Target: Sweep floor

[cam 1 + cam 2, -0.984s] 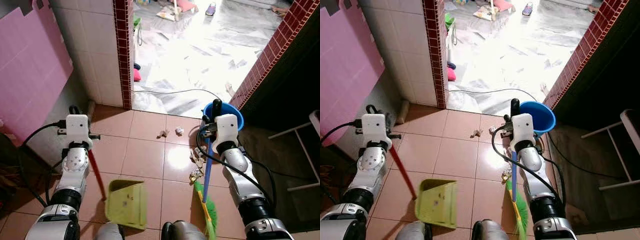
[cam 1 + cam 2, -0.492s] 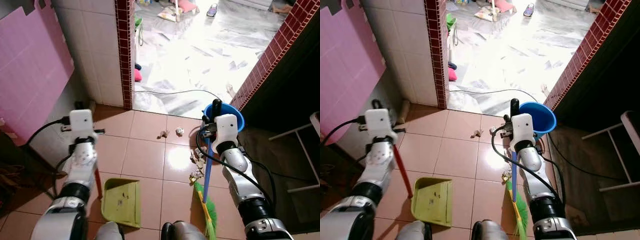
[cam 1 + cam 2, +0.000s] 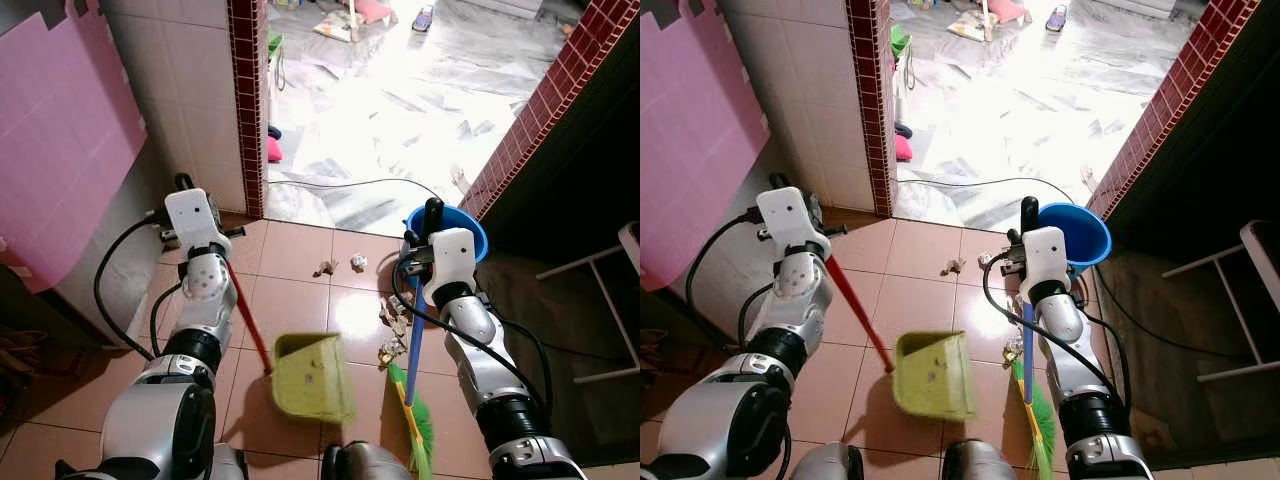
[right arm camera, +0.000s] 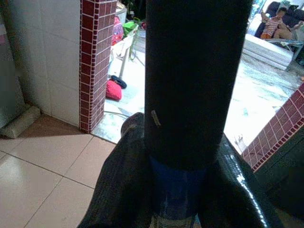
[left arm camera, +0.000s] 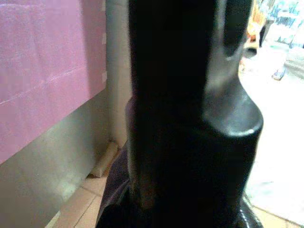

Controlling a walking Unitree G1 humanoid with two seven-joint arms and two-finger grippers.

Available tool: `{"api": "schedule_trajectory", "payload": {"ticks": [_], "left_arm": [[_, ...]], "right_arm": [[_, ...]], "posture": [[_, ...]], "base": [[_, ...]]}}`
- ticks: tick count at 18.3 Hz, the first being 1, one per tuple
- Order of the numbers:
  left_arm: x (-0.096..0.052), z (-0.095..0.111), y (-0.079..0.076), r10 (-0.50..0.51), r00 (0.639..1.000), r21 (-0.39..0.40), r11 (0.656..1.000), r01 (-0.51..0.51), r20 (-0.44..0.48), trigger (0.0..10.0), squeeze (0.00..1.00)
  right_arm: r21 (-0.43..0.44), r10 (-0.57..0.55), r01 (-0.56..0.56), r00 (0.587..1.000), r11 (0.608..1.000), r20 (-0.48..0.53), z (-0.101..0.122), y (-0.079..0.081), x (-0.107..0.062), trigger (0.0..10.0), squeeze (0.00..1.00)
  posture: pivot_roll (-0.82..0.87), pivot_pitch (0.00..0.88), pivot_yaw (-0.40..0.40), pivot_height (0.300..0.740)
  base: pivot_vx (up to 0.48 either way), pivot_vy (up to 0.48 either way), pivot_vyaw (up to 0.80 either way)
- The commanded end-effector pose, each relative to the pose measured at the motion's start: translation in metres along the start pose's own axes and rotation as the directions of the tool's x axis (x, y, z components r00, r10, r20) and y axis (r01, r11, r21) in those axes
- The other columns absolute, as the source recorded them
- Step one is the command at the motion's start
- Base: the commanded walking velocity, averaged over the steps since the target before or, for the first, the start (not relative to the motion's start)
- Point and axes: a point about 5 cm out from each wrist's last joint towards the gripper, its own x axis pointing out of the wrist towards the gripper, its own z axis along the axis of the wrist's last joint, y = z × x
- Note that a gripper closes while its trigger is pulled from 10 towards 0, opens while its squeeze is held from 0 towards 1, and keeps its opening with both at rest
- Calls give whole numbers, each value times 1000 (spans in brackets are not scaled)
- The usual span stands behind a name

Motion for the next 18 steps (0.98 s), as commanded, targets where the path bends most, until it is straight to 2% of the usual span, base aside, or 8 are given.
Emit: {"api": "schedule_trajectory", "payload": {"ticks": [1, 5, 7, 9, 10, 11, 14, 18], "left_arm": [[-5, -13, 5, -2, 998, 32, 999, 4, -61, 2824, 0], [-12, -27, 14, 5, 994, 50, 999, 0, -109, 8039, 0], [-12, -26, 14, 8, 995, 61, 998, -2, -97, 7922, 0], [-12, -23, 14, 15, 998, 93, 996, -9, -62, 10000, 75], [-9, -16, 20, 59, 998, 129, 990, -58, -4, 10000, 933], [-6, -10, 26, 86, 996, 137, 987, -90, 34, 10000, 918], [1, 2, 33, 102, 991, 170, 979, -115, 83, 10000, 0], [0, -1, 31, 98, 992, 181, 977, -110, 74, 10000, 0]], "right_arm": [[-28, -16, 17, 999, 999, 34, 8, -6, 0, 10000, 0], [-23, -8, 9, 999, 1000, 31, 7, -3, -2, 10000, 0], [-21, -8, 9, 999, 1000, 33, 7, -4, -2, 10000, 0], [-21, -8, 9, 999, 1000, 36, 8, -4, -2, 10000, 0], [-20, -8, 9, 999, 1000, 42, 9, -4, -2, 10000, 0], [-20, -8, 9, 999, 1000, 43, 9, -3, -2, 10000, 0], [-21, 0, 1, 999, 1000, 50, 10, -1, -2, 10000, 0], [-25, 6, -5, 998, 1000, 59, 12, 0, -2, 10000, 0]], "posture": [[-87, 65, -85, 740], [-85, 78, -85, 740], [-84, 78, -88, 740], [-86, 79, -84, 740], [-86, 79, -84, 740], [-86, 80, -83, 740], [-82, 80, -86, 740], [-88, 82, -85, 740]], "base": [[0, 0, 0], [0, 0, 0], [0, 0, 0], [0, 0, 0], [0, 0, 0], [0, 0, 0], [0, 0, 0], [0, 0, 0]]}}
